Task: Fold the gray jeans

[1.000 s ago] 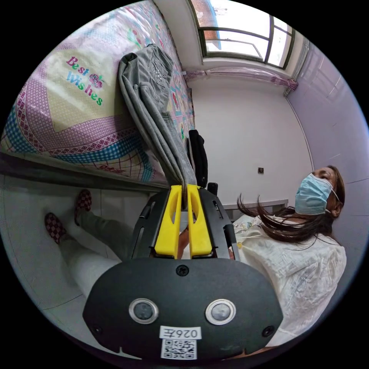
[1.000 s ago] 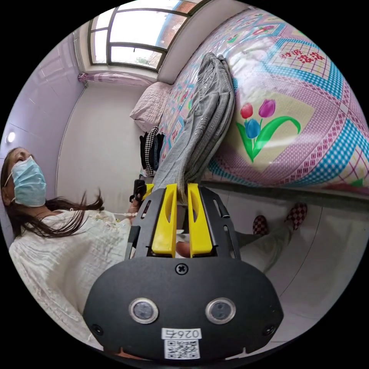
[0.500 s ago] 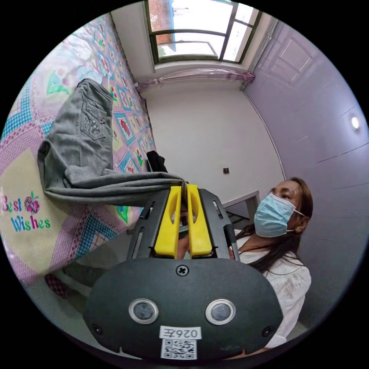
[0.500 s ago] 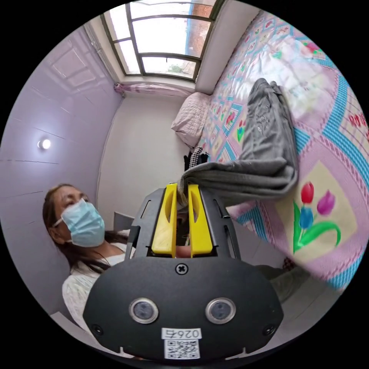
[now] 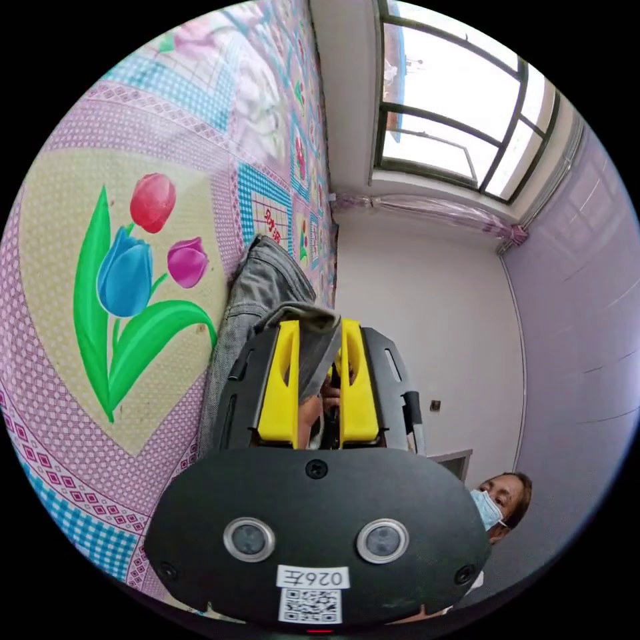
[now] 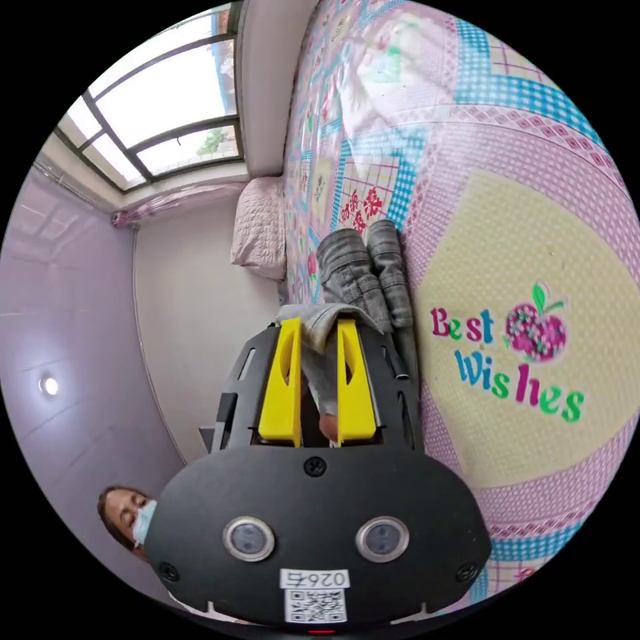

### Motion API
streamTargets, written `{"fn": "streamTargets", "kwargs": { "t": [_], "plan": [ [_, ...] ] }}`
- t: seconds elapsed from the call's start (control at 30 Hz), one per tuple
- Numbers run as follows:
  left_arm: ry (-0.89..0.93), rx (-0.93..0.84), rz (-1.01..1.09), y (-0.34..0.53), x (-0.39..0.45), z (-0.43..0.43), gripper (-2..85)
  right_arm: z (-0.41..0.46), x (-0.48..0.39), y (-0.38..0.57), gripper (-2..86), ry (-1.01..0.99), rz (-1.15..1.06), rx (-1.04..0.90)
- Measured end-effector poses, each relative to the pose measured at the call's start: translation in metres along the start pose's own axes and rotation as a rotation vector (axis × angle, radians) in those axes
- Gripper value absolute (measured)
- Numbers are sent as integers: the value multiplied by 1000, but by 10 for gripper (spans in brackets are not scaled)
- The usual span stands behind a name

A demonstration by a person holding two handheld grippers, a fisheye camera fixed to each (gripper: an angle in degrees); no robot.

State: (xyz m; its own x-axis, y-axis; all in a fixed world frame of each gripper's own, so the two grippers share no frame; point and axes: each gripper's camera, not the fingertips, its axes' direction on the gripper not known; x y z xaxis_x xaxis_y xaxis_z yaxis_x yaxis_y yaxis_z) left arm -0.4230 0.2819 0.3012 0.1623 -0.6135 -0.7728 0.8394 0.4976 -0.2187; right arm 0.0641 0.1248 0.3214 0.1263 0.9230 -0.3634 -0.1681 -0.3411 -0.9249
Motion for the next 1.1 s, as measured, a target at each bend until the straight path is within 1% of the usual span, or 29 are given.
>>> {"fn": "streamTargets", "kwargs": {
  "t": [0.03,0.1,0.17,0.2,0.23,0.27,0.3,0.37,0.4,0.43,0.47,0.5,0.53,0.57,0.6,0.63,0.67,0.7,0.77,0.8,0.83,0.87,0.9,0.93,0.97,1.0,1.03,1.1],
  "plan": [
    [64,45,15,4,-2,-6,64,8,-3,4,70,-11,-53,-20],
    [80,86,48,11,4,-16,62,13,-12,20,80,39,-132,-11],
    [19,129,117,22,20,-26,45,21,-31,50,88,179,-267,11],
    [-39,156,191,32,36,-27,18,24,-38,60,89,224,-313,24],
    [-88,153,267,42,52,-20,1,34,-53,82,86,313,-418,56],
    [-104,136,302,47,58,-13,-1,47,-68,107,80,392,-535,97],
    [-116,80,364,54,67,8,-5,55,-75,120,75,429,-599,120],
    [-100,-14,423,62,69,47,-8,104,-98,167,58,570,-860,165],
    [-92,-82,442,64,66,74,-9,119,-100,176,50,602,-919,161],
    [-118,-138,446,63,58,99,-9,152,-102,189,34,658,-1026,131],
    [-145,-151,446,62,54,108,-10,184,-97,196,14,715,-1108,78],
    [-224,-147,443,57,43,120,-10,200,-92,197,3,758,-1145,44],
    [-305,-131,430,51,29,123,-10,230,-76,192,-2,908,-1192,-21],
    [-335,-122,414,48,21,122,-10,250,-51,181,-6,1081,-1197,-72],
    [-326,-96,362,44,5,117,-10,255,-38,177,-7,1091,-1224,-122],
    [-226,-38,306,44,-9,108,-10,249,-18,168,-9,983,-1209,-155],
    [-199,-2,291,46,-13,104,-10,239,-7,157,-10,848,-1149,-155],
    [-191,41,279,53,-16,100,-10,237,-3,152,-10,804,-1119,-169],
    [-194,47,280,62,-15,102,-10,231,5,145,-10,670,-1006,-171],
    [-193,39,316,70,-7,106,-10,230,4,149,-10,648,-1011,-154],
    [-205,19,361,76,1,112,-10,229,1,162,-10,649,-1051,-98],
    [-225,8,380,78,4,117,-10,236,7,172,-10,750,-1096,-48],
    [-300,-25,412,79,10,128,-10,242,13,172,-10,801,-1100,-56],
    [-382,-61,402,76,10,140,-10,254,27,168,-10,828,-1079,-116],
    [-402,-80,392,75,8,146,-10,256,35,166,-10,792,-1053,-114],
    [-401,-112,360,73,3,155,-10,255,36,166,-10,778,-1042,-109],
    [-371,-107,344,77,1,159,-10,251,37,170,-10,762,-1017,-93],
    [-322,-85,377,91,8,161,-10,244,34,188,-10,764,-1016,-37]
  ]
}}
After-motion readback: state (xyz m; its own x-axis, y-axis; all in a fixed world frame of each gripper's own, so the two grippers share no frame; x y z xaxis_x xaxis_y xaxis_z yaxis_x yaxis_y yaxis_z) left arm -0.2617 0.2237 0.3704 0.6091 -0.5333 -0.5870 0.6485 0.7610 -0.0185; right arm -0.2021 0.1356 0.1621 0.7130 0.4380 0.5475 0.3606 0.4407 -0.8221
